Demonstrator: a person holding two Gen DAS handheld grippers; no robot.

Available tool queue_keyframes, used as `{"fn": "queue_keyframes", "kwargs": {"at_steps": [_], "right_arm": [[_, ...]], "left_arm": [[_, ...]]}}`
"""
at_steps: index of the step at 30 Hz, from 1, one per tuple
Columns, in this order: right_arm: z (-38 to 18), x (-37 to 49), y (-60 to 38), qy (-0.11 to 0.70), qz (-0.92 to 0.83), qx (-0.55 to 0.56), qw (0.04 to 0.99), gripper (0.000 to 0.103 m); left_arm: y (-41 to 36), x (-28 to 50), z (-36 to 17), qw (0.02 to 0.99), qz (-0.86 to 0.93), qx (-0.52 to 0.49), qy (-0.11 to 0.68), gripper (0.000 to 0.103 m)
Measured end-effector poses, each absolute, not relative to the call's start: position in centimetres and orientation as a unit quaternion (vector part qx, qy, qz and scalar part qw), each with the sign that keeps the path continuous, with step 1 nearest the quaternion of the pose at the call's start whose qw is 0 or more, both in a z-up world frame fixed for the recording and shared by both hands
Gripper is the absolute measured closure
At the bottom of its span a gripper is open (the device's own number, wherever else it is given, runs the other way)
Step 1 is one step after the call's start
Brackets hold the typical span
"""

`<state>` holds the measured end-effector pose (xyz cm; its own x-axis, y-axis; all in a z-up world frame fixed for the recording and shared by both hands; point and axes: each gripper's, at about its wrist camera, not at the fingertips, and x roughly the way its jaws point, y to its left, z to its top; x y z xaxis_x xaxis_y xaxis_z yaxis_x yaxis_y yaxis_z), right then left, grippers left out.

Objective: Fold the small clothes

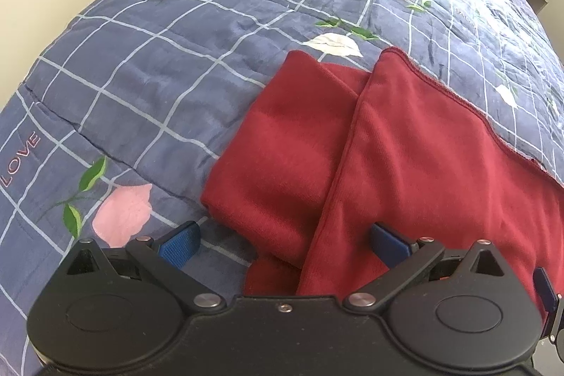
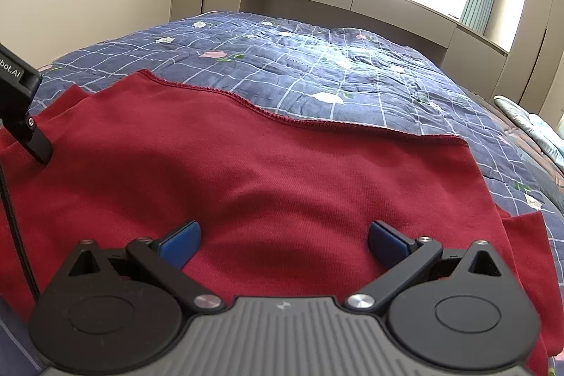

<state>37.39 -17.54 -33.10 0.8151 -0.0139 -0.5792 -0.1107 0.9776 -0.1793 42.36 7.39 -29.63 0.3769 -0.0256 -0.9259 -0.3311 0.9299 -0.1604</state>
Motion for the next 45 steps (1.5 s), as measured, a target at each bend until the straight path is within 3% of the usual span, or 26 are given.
{"fn": "queue_keyframes", "kwargs": {"at_steps": [7,10,16,27,35,45], "right_arm": [[-33.1,37.3,-17.6,0.302,0.026,-0.102,0.947,0.0],[-33.1,37.3,-17.6,0.302,0.026,-0.102,0.947,0.0],[-33.1,37.2,-17.6,0.302,0.026,-0.101,0.948,0.0],[-31.8,38.3,-18.4,0.338,0.064,-0.107,0.933,0.0],[-30.4,38.4,-19.9,0.359,0.12,-0.127,0.917,0.0],[-26.2,37.3,-27.7,0.349,0.06,-0.092,0.931,0.0]], "left_arm": [[7.5,42.4,-29.6,0.816,0.097,-0.162,0.546,0.002],[7.6,42.3,-29.4,0.819,0.096,-0.163,0.542,0.008],[7.5,41.9,-29.1,0.822,0.092,-0.181,0.532,0.028],[6.0,42.1,-27.6,0.826,0.099,-0.162,0.53,0.083],[4.5,41.8,-25.6,0.84,0.094,-0.139,0.516,0.089],[-1.0,40.9,-20.4,0.887,0.04,-0.102,0.45,0.09]]}}
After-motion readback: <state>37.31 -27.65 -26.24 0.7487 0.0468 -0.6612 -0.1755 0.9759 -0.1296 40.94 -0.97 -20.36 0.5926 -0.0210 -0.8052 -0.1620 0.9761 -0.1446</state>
